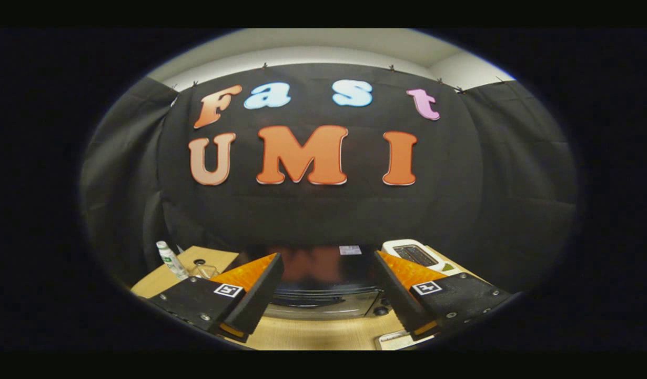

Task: Open the toaster oven, put the food inside, and close the toaster oven door.

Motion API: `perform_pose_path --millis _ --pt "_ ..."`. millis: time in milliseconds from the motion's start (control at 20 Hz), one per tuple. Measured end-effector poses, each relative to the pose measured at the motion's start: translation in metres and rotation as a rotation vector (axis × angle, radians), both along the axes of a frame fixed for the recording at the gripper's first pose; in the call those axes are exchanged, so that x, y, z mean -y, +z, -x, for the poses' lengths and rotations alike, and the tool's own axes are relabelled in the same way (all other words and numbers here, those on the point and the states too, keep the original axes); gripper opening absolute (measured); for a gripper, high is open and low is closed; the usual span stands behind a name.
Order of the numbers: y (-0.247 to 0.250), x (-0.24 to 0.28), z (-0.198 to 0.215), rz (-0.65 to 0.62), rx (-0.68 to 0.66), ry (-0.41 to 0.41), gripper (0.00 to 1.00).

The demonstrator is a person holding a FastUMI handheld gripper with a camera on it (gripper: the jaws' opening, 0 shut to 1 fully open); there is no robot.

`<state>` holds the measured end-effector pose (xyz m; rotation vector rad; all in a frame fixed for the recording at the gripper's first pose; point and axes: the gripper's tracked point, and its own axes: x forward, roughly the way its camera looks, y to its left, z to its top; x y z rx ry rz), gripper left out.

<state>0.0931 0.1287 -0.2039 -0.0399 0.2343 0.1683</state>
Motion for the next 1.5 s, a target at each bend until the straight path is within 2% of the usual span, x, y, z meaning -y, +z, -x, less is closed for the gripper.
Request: perform_pose_path --millis 150,350,500,700,900,1500 --pt "-0.051 -0.008 -0.007 0.043 -0.09 -0.014 1.0" --pt "-0.085 -0.019 -0.009 0.052 -0.162 -0.013 1.0" --pt "-0.09 -0.026 -0.01 0.007 -0.169 0.01 0.99" --pt "-0.094 -0.023 -0.004 -0.06 -0.196 -0.023 0.99" --pt "-0.093 -0.022 0.007 -0.033 -0.211 -0.016 0.99" --pt "-0.127 -0.003 0.097 0.011 -0.333 0.022 0.99"
